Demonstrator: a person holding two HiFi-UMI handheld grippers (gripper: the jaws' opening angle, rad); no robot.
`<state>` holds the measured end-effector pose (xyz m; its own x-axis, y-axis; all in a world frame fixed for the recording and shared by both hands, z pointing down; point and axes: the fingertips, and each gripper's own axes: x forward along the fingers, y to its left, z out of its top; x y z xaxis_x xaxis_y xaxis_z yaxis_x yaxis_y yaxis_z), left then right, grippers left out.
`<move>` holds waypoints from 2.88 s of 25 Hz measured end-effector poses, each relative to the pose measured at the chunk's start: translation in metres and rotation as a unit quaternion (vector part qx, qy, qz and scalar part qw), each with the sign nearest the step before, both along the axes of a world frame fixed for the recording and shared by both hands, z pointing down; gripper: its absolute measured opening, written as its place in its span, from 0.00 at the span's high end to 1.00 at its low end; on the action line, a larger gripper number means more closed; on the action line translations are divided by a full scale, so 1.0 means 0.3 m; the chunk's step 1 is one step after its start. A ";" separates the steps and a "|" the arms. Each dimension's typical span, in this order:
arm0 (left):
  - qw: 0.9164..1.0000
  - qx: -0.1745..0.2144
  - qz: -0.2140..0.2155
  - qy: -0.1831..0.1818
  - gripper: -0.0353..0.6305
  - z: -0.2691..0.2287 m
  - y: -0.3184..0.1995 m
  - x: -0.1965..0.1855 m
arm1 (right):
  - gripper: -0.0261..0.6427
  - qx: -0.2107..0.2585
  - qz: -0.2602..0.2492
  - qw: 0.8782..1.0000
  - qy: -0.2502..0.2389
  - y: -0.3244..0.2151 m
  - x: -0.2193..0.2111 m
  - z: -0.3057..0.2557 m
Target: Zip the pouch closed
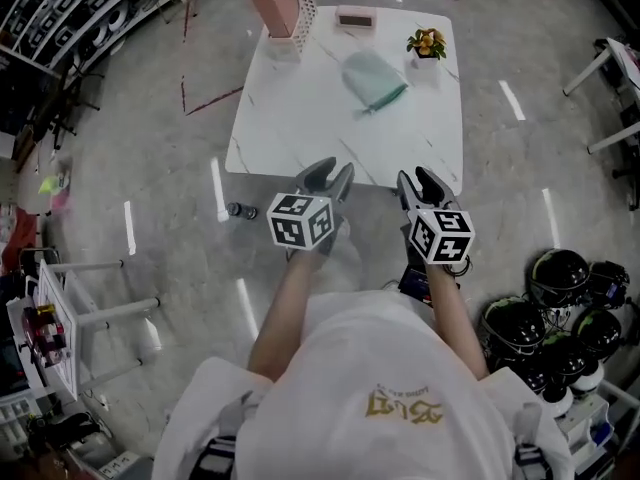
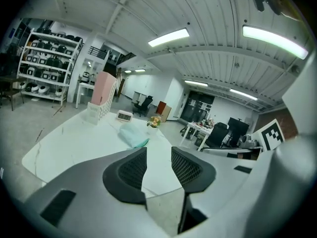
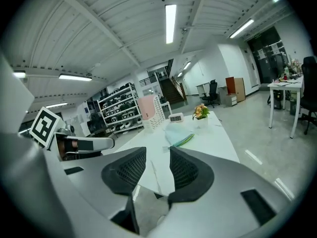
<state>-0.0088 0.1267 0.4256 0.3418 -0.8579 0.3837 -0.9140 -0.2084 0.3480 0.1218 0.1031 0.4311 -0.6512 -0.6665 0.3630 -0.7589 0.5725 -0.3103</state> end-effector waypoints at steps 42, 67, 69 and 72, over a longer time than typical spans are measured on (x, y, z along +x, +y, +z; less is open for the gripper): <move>0.967 -0.108 0.223 -0.062 0.72 0.370 -0.645 -0.157 | 0.72 -0.074 0.054 0.988 0.126 -0.535 -0.302 0.278; 0.935 -0.186 0.287 -0.095 0.76 0.611 -0.700 -0.069 | 0.76 -0.145 -0.040 0.971 0.185 -0.601 -0.393 0.574; 0.932 -0.188 0.293 -0.100 0.76 0.623 -0.701 -0.062 | 0.76 -0.144 -0.040 0.970 0.192 -0.608 -0.386 0.595; 0.928 -0.190 0.302 -0.108 0.77 0.635 -0.703 -0.055 | 0.78 -0.145 -0.043 0.969 0.194 -0.618 -0.396 0.601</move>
